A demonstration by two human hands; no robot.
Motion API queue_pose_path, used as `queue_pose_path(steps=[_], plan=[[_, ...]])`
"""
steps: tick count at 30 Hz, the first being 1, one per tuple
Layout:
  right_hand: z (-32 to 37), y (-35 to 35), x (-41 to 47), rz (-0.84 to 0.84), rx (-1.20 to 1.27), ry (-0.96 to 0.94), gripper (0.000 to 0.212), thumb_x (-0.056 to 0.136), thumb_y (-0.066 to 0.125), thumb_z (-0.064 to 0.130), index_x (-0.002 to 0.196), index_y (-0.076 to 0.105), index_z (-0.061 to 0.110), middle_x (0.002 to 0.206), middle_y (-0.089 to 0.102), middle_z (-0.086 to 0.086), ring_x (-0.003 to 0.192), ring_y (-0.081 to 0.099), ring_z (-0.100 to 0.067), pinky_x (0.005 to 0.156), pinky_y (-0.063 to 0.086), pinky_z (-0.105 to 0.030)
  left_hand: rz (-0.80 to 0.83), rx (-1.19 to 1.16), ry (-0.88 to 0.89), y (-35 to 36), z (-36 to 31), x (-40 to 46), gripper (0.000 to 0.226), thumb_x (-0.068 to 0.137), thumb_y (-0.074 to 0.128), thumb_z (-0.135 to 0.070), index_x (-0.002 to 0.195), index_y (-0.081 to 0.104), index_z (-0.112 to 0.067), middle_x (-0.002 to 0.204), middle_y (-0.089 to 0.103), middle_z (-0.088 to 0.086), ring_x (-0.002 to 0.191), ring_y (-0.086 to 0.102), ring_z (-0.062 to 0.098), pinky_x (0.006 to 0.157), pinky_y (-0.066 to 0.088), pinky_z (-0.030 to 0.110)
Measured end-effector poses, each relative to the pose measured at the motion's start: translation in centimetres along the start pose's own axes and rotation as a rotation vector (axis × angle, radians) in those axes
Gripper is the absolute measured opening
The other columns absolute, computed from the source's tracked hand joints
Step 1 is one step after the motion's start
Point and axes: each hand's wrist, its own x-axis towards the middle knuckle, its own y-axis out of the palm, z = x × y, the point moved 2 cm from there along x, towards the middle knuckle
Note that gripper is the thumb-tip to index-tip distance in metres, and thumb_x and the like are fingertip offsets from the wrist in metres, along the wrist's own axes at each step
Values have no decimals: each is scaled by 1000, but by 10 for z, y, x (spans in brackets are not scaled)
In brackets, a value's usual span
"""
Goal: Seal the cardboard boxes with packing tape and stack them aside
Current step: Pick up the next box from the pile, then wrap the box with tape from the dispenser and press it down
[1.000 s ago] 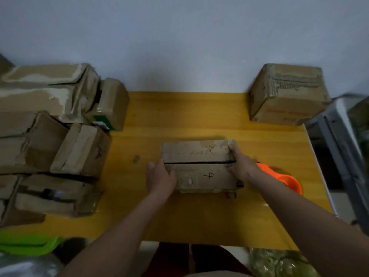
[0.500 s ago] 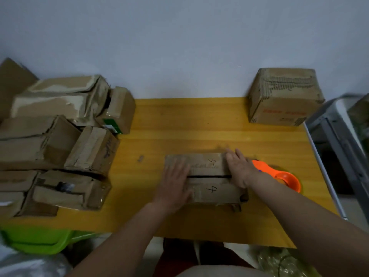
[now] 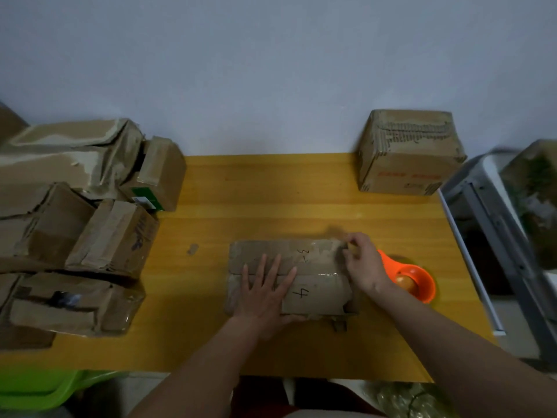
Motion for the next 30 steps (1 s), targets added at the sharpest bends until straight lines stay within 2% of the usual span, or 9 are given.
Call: queue_pose_path(steps=[1,3,7,10,14,17,21,26,30], plan=[[-7,-9,-4,-151,-89,41,9,89,57,4,98,55,4,112,54,-19,112,50,-35,93,35,-30,1,0,-2,-1,0,0,100,74,20,-89,146,-28,-38,151,-42,2,138,-39,31,112,-13,63],[-25,-22,-15,-274,-438,167,33,91,60,27,107,50,-1,112,52,-21,109,48,-36,92,39,-40,14,-8,-1,-3,-2,-1,101,73,17,-90,146,-27,-38,150,-43,1,137,-40,30,112,-13,63],[-61,-22,-40,-81,-689,459,78,85,59,55,132,36,-4,130,48,-20,121,47,-35,100,37,-44,27,-24,-8,-4,-1,-2,102,68,7,-93,146,-28,-37,149,-44,0,136,-42,28,112,-16,62],[-78,-25,-45,46,-788,367,50,92,55,41,126,46,5,127,56,-14,119,53,-32,101,37,-38,29,-26,-22,-5,-2,-2,104,67,2,-92,146,-30,-33,148,-44,-2,137,-41,26,113,-16,60],[-83,-38,-40,-114,-534,321,26,93,57,25,102,57,1,101,65,-25,96,61,-42,77,45,-43,60,-31,-22,-8,-3,-2,100,69,0,-89,146,-29,-32,148,-44,-2,137,-41,26,113,-16,60],[-65,-41,-36,-177,-283,231,23,95,55,24,87,52,2,80,61,-22,78,58,-42,61,37,-40,72,-45,-9,-11,-2,-2,105,65,-1,-90,147,-28,-31,148,-44,-1,137,-41,27,112,-17,60],[-15,-52,-31,-169,-22,-2,20,94,58,20,85,53,3,74,56,-13,68,52,-31,59,37,-38,79,-62,-5,-13,-2,-2,120,54,-5,-92,148,-29,-21,146,-45,0,136,-41,28,113,-16,61],[47,-64,-33,283,534,-37,16,94,54,10,99,64,-2,83,67,-7,68,61,-9,63,47,-19,2,-110,-78,-11,-5,-7,125,67,16,-92,147,-26,-5,150,-41,11,139,-37,29,116,-14,55],[55,-43,-30,545,526,67,18,91,57,15,94,68,0,82,70,-8,70,64,-14,67,50,-22,-58,-175,-200,-13,-3,-8,140,64,38,-94,147,-20,3,153,-32,23,141,-32,37,117,-13,47]])
